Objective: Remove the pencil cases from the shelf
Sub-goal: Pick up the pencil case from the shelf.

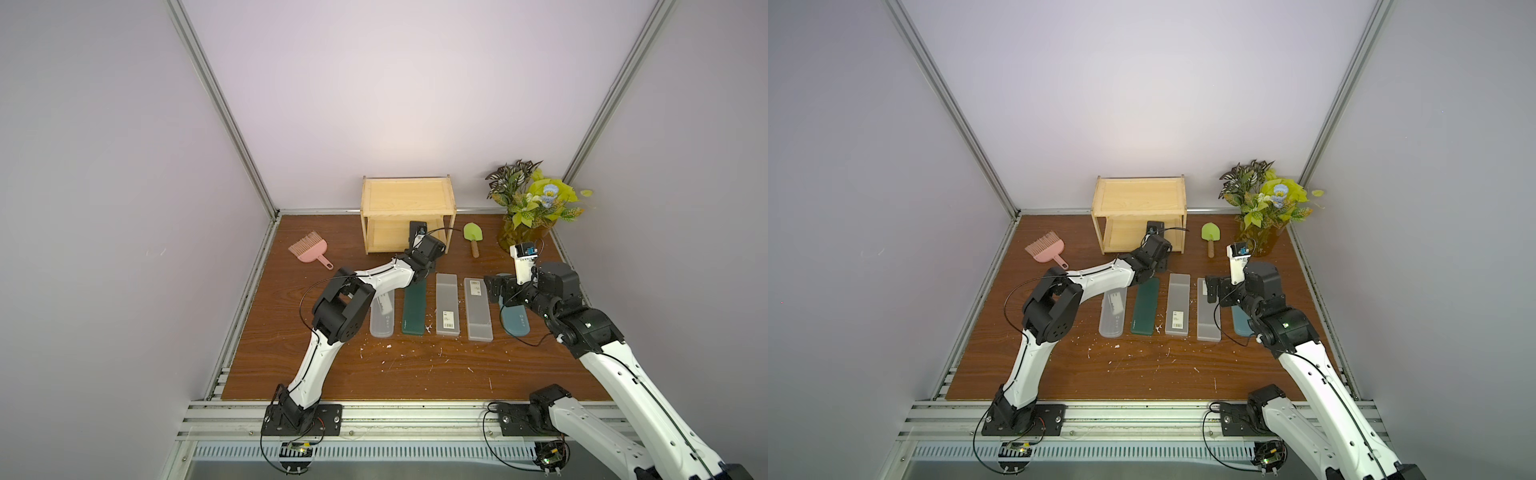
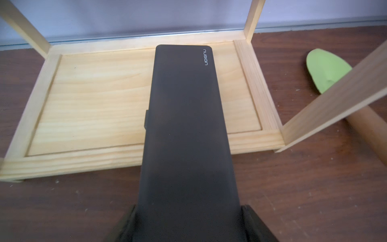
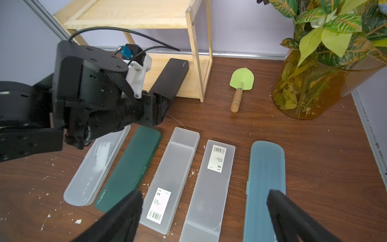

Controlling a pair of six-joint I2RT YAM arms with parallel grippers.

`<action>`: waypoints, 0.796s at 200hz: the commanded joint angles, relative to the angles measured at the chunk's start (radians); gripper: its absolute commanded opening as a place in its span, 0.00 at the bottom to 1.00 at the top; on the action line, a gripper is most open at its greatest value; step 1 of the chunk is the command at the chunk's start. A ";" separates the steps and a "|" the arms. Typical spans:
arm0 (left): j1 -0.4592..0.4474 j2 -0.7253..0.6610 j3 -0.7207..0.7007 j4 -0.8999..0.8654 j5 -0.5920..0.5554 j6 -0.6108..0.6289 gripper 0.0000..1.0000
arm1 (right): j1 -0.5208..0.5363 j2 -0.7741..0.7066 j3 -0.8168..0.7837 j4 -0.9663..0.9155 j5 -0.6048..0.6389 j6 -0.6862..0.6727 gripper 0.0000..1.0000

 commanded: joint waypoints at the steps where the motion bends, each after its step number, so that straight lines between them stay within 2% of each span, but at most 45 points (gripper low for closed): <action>1: 0.030 -0.070 -0.084 -0.002 -0.030 -0.021 0.62 | -0.003 -0.006 0.027 0.029 -0.004 0.001 1.00; 25: 0.049 -0.121 -0.195 0.034 -0.025 -0.025 0.63 | -0.003 -0.006 0.028 0.029 -0.010 0.004 0.99; 77: 0.092 -0.143 -0.236 0.025 -0.015 -0.021 0.63 | -0.003 -0.005 0.036 0.026 -0.015 0.010 1.00; 159: 0.092 -0.344 -0.373 0.013 0.015 0.001 0.61 | -0.002 -0.001 0.033 0.033 -0.023 0.016 1.00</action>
